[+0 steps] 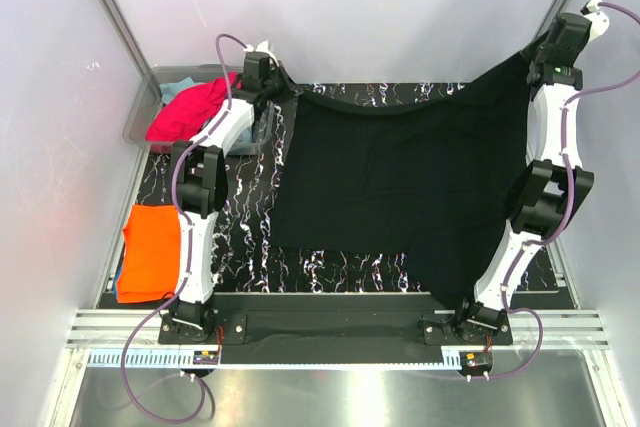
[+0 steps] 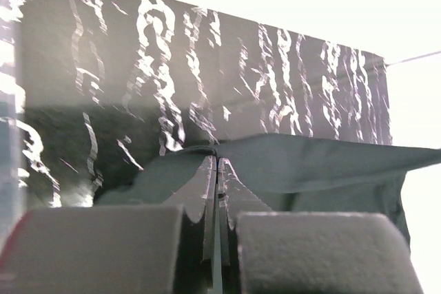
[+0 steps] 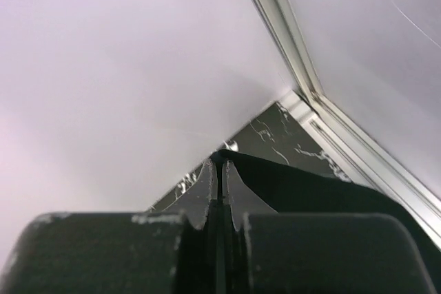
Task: Fold and stack the t-shirts
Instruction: Flatten the tshirt out, then fold the tshirt
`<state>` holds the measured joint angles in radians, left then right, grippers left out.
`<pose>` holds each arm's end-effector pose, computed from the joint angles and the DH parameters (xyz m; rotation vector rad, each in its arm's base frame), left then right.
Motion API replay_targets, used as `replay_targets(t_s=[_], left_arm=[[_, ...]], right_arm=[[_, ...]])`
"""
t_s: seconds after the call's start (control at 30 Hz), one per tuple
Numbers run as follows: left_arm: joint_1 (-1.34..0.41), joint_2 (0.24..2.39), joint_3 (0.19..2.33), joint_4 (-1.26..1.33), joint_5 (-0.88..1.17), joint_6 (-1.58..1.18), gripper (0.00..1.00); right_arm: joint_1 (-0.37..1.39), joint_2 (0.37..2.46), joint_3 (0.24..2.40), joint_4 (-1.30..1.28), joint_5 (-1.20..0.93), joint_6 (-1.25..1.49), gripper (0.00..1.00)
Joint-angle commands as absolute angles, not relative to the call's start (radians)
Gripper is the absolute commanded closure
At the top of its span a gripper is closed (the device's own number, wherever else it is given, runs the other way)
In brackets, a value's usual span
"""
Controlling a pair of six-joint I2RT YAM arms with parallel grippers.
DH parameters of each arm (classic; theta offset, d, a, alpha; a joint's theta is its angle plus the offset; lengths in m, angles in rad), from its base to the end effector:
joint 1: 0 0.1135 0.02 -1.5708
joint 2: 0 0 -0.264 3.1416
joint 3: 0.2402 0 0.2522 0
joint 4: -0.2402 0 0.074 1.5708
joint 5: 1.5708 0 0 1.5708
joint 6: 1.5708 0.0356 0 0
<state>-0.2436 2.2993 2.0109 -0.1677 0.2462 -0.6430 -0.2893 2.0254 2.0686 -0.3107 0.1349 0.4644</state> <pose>0.5269 -0.1399 0.2505 -0.2581 2.0923 -0.7968 0.4620 -0.1425 0.3923 0.7625 1.6700 -0.0011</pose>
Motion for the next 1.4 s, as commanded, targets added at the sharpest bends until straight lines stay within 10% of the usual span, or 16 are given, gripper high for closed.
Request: replay_targets(t_s=[0.0, 0.47, 1.37], left_arm=[[-0.206, 2.33, 2.109, -0.077, 0.279, -0.623, 1.0], [-0.161, 2.405, 2.184, -0.043, 0.284, -0.667, 1.0], [-0.144, 2.186, 1.876, -0.369, 0.279, -0.526, 1.0]], right_arm=[[-0.293, 2.078, 2.16, -0.238, 0.107, 0.482, 1.0], [-0.293, 2.197, 2.284, -0.284, 0.018, 0.5, 1.0], [-0.295, 1.672, 1.572, -0.46, 0.104, 0.443, 1.0]])
